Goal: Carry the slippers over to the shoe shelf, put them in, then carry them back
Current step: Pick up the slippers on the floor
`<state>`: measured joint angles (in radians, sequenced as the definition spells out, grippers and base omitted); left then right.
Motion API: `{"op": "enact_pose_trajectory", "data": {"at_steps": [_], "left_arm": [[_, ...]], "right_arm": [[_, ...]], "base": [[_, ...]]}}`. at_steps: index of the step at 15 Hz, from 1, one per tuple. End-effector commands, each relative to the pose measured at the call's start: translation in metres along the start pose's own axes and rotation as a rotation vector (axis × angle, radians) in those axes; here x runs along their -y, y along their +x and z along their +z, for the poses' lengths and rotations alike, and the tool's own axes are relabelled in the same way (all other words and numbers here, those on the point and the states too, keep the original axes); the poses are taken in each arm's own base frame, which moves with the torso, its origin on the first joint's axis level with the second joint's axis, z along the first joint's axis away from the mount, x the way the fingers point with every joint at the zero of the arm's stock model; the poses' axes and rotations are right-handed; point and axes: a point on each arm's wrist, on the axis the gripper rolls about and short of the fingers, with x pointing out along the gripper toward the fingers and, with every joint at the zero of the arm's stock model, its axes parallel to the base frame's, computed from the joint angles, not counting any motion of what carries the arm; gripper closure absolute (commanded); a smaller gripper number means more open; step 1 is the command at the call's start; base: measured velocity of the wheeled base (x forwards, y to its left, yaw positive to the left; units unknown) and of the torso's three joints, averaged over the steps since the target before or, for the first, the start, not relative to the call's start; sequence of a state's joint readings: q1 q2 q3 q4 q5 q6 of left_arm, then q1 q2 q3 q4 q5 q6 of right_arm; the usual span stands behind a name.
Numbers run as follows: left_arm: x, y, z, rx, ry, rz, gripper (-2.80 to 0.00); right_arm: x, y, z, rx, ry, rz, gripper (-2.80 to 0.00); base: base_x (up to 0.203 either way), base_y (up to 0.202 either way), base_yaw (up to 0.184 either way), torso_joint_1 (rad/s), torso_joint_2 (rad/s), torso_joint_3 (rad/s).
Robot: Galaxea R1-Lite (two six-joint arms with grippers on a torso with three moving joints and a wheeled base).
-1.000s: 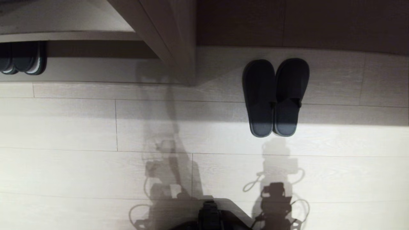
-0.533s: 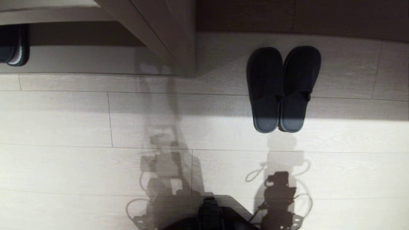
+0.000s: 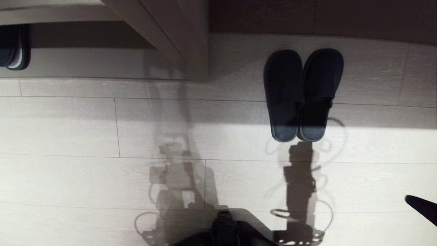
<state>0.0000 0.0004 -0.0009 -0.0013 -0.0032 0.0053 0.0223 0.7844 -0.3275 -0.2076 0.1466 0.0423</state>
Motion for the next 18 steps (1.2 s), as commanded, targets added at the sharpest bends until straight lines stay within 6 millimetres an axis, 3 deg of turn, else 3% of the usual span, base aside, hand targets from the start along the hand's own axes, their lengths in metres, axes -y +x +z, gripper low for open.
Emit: {"op": "enact_pose_trajectory", "data": {"at_steps": [1,3,6,7,10,18], "left_arm": [[0.000,0.000,0.000,0.002,-0.001,0.000,0.00],[0.000,0.000,0.000,0.001,-0.001,0.000,0.00],[0.000,0.000,0.000,0.000,-0.001,0.000,0.00],[0.000,0.000,0.000,0.003,-0.001,0.000,0.00],[0.000,0.000,0.000,0.000,-0.001,0.000,0.00],[0.000,0.000,0.000,0.001,-0.001,0.000,0.00]], "right_arm": [[0.008,0.072,0.002,-0.190,0.020,0.018,0.00],[0.005,0.126,0.008,-0.142,-0.008,0.066,0.00],[-0.016,0.185,-0.001,-0.081,-0.086,0.066,0.00],[-0.026,0.197,0.001,-0.017,-0.121,0.048,-2.80],[-0.040,0.212,0.015,0.152,-0.196,0.021,-2.80],[-0.038,0.236,0.031,0.417,-0.272,-0.119,-2.80]], "base": [[0.000,0.000,0.000,0.000,0.00,0.000],[0.000,0.000,0.000,0.000,0.00,0.000],[0.000,0.000,0.000,0.000,0.00,0.000],[0.000,0.000,0.000,0.000,0.00,0.000],[0.000,0.000,0.000,0.000,0.00,0.000],[0.000,0.000,0.000,0.000,0.00,0.000]]}}
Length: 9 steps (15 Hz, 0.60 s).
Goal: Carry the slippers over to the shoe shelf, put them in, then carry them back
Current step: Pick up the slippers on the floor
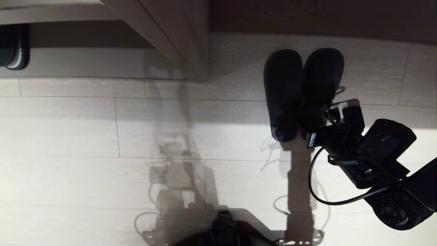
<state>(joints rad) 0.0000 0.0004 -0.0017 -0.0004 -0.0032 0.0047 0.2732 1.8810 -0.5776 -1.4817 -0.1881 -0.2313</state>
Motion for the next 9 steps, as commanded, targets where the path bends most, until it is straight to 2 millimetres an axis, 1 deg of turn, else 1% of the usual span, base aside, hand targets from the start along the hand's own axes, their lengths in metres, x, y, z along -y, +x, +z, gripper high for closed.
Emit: {"op": "enact_pose_trajectory", "data": {"at_steps": [1,6,9], "left_arm": [[0.000,0.000,0.000,0.000,0.000,0.000,0.00],[0.000,0.000,0.000,0.002,0.000,0.000,0.00],[0.000,0.000,0.000,0.001,0.000,0.000,0.00]], "right_arm": [[-0.001,0.006,0.000,0.019,0.005,-0.007,-2.80],[-0.003,0.029,0.010,0.094,0.045,-0.029,-2.80],[-0.006,0.040,0.007,0.101,0.044,-0.041,-2.80]], "base": [[0.000,0.000,0.000,0.000,0.00,0.000],[0.000,0.000,0.000,0.000,0.00,0.000],[0.000,0.000,0.000,0.000,0.00,0.000]]}}
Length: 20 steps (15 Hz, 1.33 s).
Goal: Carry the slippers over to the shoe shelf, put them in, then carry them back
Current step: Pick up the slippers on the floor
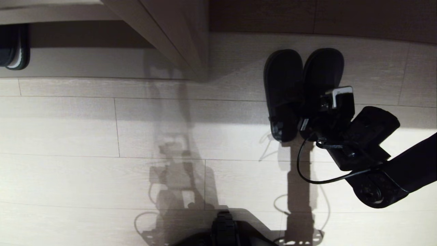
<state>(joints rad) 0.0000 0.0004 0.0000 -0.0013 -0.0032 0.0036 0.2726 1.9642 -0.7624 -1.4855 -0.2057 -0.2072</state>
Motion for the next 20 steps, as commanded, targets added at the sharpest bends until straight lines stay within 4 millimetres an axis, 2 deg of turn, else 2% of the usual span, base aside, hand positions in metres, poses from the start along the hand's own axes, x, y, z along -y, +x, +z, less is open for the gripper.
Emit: {"op": "enact_pose_trajectory", "data": {"at_steps": [1,7,16,18,20], "left_arm": [[0.000,0.000,0.000,0.001,0.000,0.000,0.00],[0.000,0.000,0.000,0.003,0.000,0.000,0.00],[0.000,0.000,0.000,0.001,-0.001,0.000,0.00],[0.000,0.000,0.000,0.002,0.001,0.000,0.00],[0.000,0.000,0.000,0.002,0.000,0.000,0.00]], "right_arm": [[-0.002,0.006,-0.003,0.009,0.001,-0.005,-2.80],[-0.005,0.024,-0.004,0.045,0.014,-0.043,-2.80],[-0.007,0.043,0.008,0.131,0.035,-0.065,-2.80],[-0.007,0.045,0.009,0.137,0.038,-0.066,0.00],[-0.006,0.046,0.003,0.124,0.033,-0.069,0.00]], "base": [[0.000,0.000,0.000,0.000,0.00,0.000],[0.000,0.000,0.000,0.000,0.00,0.000],[0.000,0.000,0.000,0.000,0.00,0.000],[0.000,0.000,0.000,0.000,0.00,0.000],[0.000,0.000,0.000,0.000,0.00,0.000]]}}
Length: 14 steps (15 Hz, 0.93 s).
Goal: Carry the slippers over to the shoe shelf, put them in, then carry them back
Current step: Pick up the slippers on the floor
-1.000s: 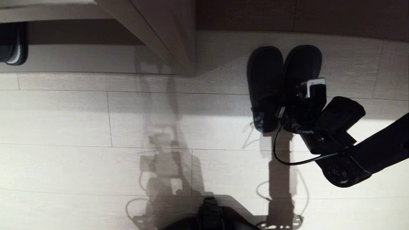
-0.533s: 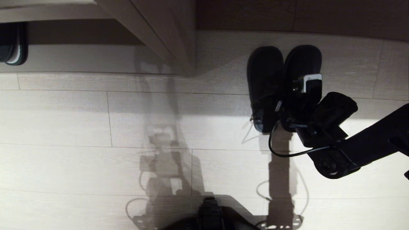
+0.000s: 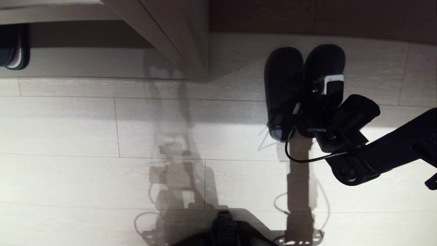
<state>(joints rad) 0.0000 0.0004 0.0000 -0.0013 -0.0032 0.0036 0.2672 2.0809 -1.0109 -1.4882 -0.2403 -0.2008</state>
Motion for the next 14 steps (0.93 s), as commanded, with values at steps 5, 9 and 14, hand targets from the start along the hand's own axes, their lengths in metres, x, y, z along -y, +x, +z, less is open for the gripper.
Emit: {"op": "enact_pose_trajectory", "data": {"at_steps": [5,9,14], "left_arm": [[0.000,0.000,0.000,0.001,-0.001,0.000,0.00],[0.000,0.000,0.000,0.001,-0.001,0.000,0.00],[0.000,0.000,0.000,0.002,-0.001,0.000,0.00]], "right_arm": [[0.009,0.002,-0.005,-0.004,-0.004,-0.021,0.00],[0.020,-0.003,0.010,0.008,-0.010,-0.047,0.00],[0.045,-0.059,0.079,-0.033,-0.022,-0.031,0.00]], "base": [[0.000,0.000,0.000,0.000,0.00,0.000],[0.000,0.000,0.000,0.000,0.00,0.000],[0.000,0.000,0.000,0.000,0.00,0.000]]}}
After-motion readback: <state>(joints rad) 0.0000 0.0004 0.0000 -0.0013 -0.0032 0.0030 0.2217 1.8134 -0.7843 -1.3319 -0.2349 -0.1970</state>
